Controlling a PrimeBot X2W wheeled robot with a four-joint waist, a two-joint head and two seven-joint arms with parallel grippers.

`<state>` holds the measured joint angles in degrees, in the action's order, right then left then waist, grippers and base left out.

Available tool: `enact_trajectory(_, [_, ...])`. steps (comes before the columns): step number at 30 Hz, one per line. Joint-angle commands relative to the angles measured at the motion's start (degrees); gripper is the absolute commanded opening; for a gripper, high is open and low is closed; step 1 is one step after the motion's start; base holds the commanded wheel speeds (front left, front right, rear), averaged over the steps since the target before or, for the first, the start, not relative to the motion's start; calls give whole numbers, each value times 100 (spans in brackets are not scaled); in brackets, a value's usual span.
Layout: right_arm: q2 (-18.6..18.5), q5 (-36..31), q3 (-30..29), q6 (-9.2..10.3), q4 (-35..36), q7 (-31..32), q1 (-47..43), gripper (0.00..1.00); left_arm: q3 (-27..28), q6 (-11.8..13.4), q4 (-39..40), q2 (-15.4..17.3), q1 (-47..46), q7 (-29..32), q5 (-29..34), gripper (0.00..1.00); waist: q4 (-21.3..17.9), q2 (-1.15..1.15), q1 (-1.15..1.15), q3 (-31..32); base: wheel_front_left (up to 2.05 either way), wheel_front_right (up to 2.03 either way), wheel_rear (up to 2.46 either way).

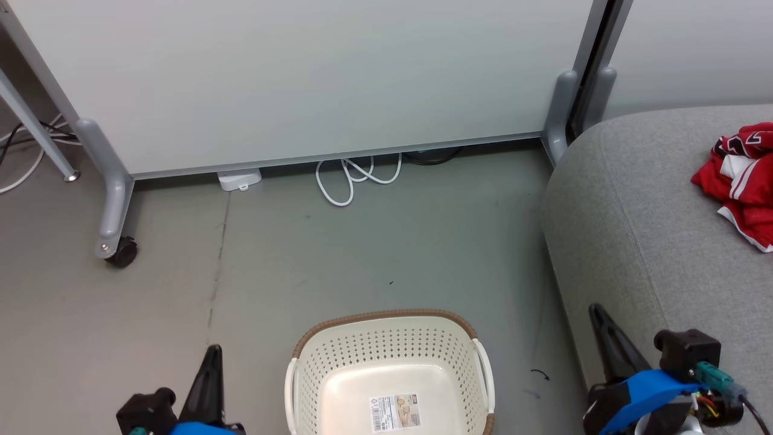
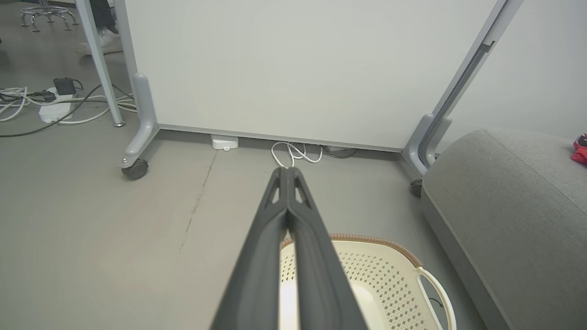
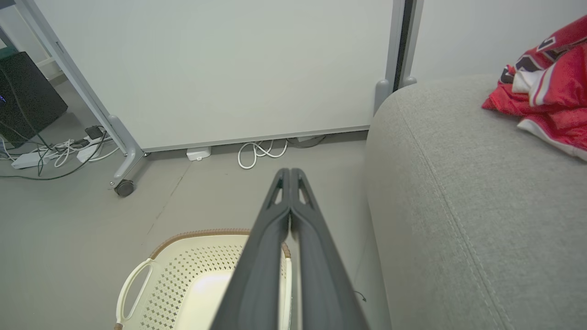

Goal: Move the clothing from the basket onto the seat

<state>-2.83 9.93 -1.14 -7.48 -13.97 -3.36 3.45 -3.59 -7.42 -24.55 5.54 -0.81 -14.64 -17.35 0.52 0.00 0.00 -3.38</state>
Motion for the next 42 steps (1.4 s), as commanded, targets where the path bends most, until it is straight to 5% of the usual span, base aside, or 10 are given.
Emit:
enact_trajectory(1, [2,21,-2,0,-63,8,-24,0,-2,0,-50,-23,40,6,-20,0,0,0,0,1,0,0,0])
enact_trajectory(42, [2,3593,-236,-1,-143,445,92,0,436,-4,336,-159,-168,925,-3270,0,-16,0,0,96,0,0,0])
